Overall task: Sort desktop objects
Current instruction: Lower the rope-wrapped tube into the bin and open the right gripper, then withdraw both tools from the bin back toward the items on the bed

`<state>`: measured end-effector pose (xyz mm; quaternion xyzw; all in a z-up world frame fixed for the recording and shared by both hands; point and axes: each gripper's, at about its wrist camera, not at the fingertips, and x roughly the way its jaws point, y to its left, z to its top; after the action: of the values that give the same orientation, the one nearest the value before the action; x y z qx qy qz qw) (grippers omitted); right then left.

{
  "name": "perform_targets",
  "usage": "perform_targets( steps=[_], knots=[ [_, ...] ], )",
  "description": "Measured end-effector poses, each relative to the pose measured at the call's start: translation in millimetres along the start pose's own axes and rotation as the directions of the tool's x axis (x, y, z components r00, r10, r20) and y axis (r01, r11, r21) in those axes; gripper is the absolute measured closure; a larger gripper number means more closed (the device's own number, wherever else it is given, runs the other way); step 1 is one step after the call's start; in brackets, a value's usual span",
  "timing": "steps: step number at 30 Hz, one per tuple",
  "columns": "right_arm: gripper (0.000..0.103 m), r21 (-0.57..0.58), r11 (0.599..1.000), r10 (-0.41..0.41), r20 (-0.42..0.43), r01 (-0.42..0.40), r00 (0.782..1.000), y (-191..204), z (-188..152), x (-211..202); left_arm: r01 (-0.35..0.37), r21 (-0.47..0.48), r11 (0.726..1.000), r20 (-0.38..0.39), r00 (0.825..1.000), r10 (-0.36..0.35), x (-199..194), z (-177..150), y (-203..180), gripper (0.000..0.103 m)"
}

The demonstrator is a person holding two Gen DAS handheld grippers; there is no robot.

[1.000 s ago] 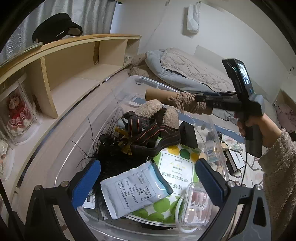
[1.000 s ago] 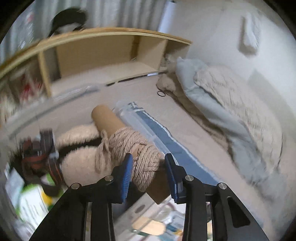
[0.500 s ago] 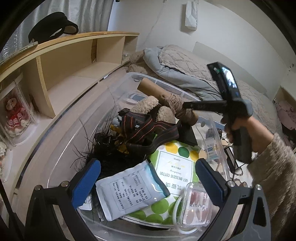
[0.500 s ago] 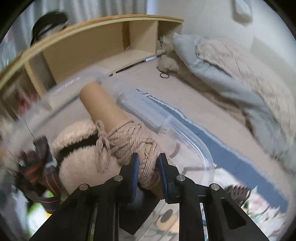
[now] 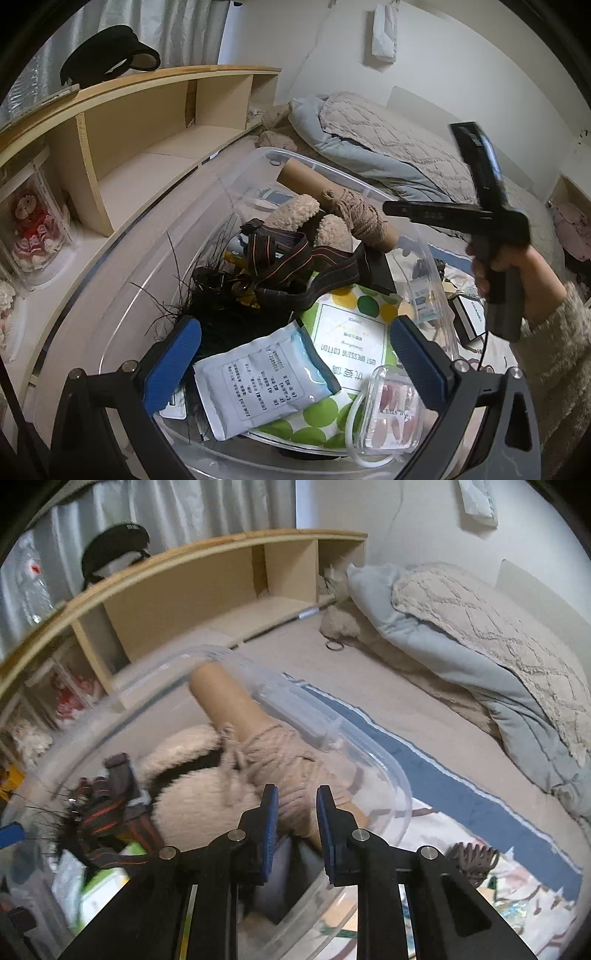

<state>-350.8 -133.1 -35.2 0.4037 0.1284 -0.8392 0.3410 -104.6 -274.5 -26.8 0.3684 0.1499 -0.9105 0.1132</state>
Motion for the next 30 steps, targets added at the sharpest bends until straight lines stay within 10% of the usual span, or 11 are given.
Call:
perform_targets(
  steps=[14, 18, 30],
  knots=[
    [0.080, 0.030, 0.994, 0.099, 0.147, -0.105, 0.984, 13, -40, -65, -0.023, 0.020, 1.000, 0.034, 0.999, 0.022, -14, -3, -7, 0.000],
    [0.017, 0.049, 0.995, 0.078, 0.177, -0.088, 0.981, 13, -51, -78, -0.037, 0.030, 0.999, 0.053, 0.998, 0.036, -20, -5, -9, 0.000],
    [0.000, 0.057, 0.998, 0.013, 0.296, -0.031, 0.955, 17, -85, -130, -0.109, 0.049, 0.993, 0.129, 0.986, 0.102, -40, -10, -18, 0.000]
  ],
)
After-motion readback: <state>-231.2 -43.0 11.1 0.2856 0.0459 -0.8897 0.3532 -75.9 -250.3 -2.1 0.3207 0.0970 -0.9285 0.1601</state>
